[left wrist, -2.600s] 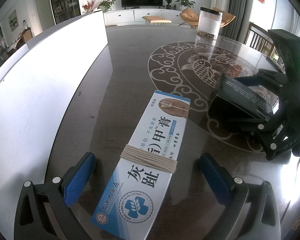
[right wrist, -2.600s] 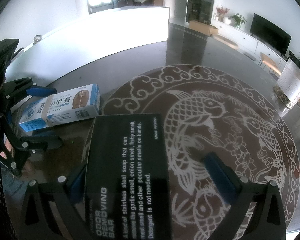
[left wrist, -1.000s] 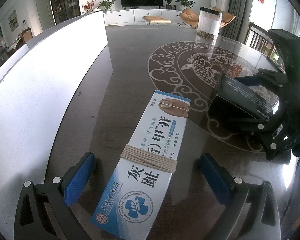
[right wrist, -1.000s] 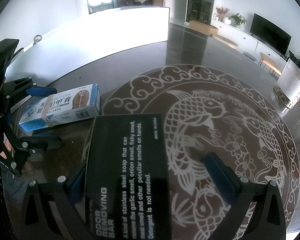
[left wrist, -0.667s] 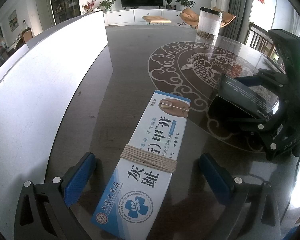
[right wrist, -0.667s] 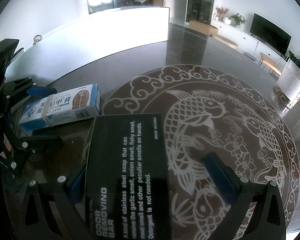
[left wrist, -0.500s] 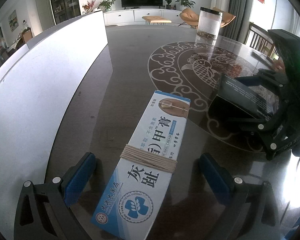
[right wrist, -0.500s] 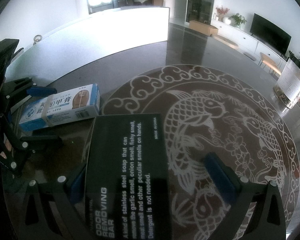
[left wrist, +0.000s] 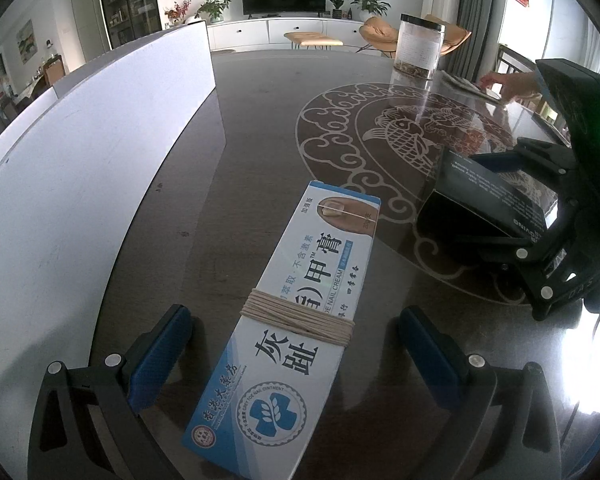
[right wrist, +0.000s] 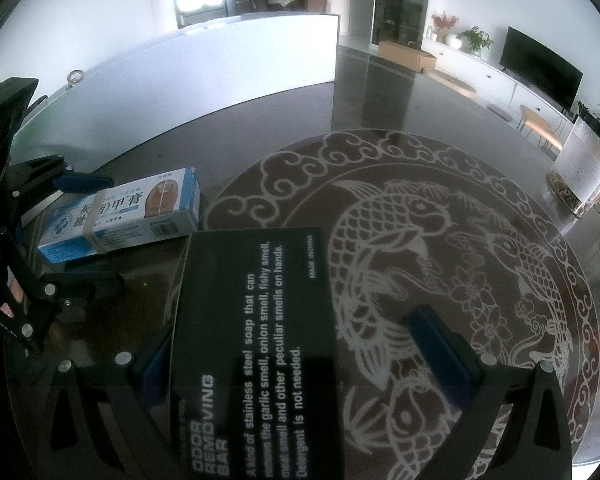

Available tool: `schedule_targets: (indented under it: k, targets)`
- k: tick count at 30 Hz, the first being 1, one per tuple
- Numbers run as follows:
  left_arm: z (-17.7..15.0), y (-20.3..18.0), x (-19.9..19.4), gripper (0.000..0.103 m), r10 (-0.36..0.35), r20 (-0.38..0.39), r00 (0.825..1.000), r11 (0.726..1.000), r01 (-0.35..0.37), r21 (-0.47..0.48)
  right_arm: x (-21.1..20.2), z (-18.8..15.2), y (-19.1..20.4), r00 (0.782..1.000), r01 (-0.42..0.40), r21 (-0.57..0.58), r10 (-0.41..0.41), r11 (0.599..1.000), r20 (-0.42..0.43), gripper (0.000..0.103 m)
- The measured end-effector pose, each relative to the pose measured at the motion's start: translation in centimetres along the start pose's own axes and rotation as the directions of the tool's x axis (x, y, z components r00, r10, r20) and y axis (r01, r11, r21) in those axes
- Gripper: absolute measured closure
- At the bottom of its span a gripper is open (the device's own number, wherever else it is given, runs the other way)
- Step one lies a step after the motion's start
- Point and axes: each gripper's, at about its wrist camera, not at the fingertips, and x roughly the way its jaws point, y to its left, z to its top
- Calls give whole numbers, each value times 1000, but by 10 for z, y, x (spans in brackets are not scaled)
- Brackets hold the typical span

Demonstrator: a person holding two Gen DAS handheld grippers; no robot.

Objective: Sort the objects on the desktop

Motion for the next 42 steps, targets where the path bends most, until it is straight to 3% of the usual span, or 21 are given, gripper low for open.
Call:
schedule_targets:
  k: [42]
  targets:
    - [0,0,0,0,0,0,1000,1000,0,0,10,1,1,1000,-1,-1,1,1000,0,0]
